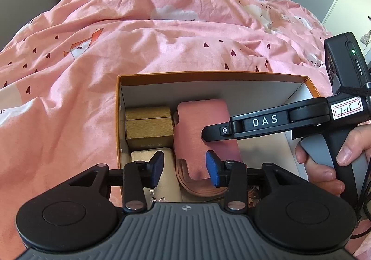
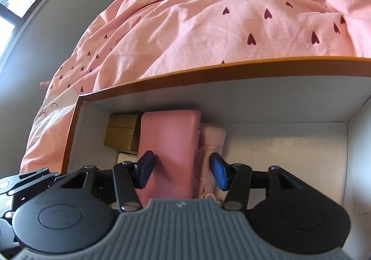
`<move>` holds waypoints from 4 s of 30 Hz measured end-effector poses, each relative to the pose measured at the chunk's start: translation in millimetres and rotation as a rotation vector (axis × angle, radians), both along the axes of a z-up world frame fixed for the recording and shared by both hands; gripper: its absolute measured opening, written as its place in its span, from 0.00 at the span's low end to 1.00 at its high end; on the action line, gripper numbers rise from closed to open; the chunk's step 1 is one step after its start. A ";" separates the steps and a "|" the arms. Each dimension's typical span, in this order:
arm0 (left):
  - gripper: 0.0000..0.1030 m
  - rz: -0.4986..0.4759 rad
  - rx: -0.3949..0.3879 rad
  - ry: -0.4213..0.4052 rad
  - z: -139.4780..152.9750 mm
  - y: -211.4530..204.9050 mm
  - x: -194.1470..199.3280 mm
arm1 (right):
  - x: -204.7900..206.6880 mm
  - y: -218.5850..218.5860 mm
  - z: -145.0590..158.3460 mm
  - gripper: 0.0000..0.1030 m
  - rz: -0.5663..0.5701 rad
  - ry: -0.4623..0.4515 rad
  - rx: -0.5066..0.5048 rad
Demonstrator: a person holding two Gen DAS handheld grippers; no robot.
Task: Organize objects
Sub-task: 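Lower the pouch into the orange box and open the left tool while the right lowers the wallet, then withdraw both open tools from the orange box toward the plush toys, then grasp the white dog plush with the left tool while the right grasps the red panda plush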
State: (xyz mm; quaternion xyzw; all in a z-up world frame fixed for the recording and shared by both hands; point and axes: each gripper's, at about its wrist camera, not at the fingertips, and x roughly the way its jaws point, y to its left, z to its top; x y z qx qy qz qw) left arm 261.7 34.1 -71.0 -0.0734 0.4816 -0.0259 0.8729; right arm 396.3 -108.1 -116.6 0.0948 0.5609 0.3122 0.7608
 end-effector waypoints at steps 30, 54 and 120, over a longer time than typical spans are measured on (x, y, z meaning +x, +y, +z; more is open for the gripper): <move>0.66 -0.078 -0.160 -0.041 25.9 -4.7 -179.7 | -262.1 -88.5 86.1 0.60 -0.083 -0.406 -0.133; 0.66 -0.175 -0.111 0.128 -10.2 -45.0 -233.6 | -370.4 -122.5 34.4 0.60 -0.049 -0.127 -0.325; 0.77 0.186 -0.483 0.312 -96.6 4.8 -180.1 | -266.7 -82.2 1.9 0.50 -0.089 -0.126 -0.145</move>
